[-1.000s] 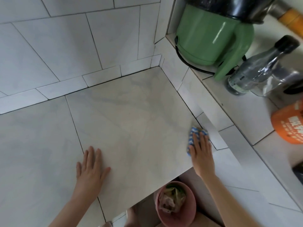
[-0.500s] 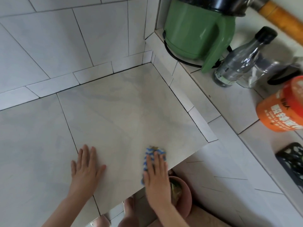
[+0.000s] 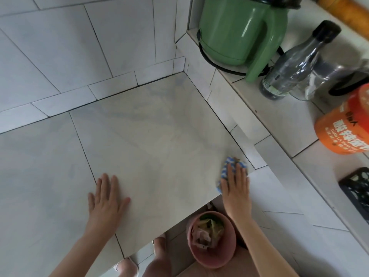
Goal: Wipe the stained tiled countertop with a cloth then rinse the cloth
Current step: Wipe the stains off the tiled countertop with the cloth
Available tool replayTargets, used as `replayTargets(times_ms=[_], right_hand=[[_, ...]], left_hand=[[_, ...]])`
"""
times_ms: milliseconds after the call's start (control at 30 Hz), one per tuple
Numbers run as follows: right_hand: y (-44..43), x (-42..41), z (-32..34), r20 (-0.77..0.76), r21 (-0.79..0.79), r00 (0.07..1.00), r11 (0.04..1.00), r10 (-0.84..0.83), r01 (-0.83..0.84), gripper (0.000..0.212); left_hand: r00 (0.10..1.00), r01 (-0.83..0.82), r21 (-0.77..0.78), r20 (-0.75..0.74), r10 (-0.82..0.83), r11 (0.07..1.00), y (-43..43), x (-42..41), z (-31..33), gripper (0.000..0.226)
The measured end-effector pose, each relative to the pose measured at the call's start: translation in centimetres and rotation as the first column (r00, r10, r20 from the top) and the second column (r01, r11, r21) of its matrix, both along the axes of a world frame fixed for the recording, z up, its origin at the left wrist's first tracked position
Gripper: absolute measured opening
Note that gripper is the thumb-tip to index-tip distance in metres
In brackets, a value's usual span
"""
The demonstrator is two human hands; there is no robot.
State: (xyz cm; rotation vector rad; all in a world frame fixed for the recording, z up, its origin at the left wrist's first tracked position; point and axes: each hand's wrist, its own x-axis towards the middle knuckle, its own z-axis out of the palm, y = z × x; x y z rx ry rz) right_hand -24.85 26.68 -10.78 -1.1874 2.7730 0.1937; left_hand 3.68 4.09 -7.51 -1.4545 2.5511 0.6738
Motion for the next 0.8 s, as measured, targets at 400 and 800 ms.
replayTargets(times_ms=[400, 800], right_hand=[[-5.8, 19.7, 1.3, 0.245, -0.224, 0.951, 0.965, 0.191, -0.136, 0.052], [-12.9, 12.5, 1.1, 0.203, -0.251, 0.941, 0.943, 0.272, -0.218, 0.053]], left_hand=[[0.999, 0.028, -0.047, -0.040, -0.030, 0.998, -0.9, 1.6, -0.3, 0.095], [0.999, -0.034, -0.010, -0.010, 0.034, 0.999, -4.3, 1.4, 0.3, 0.066]])
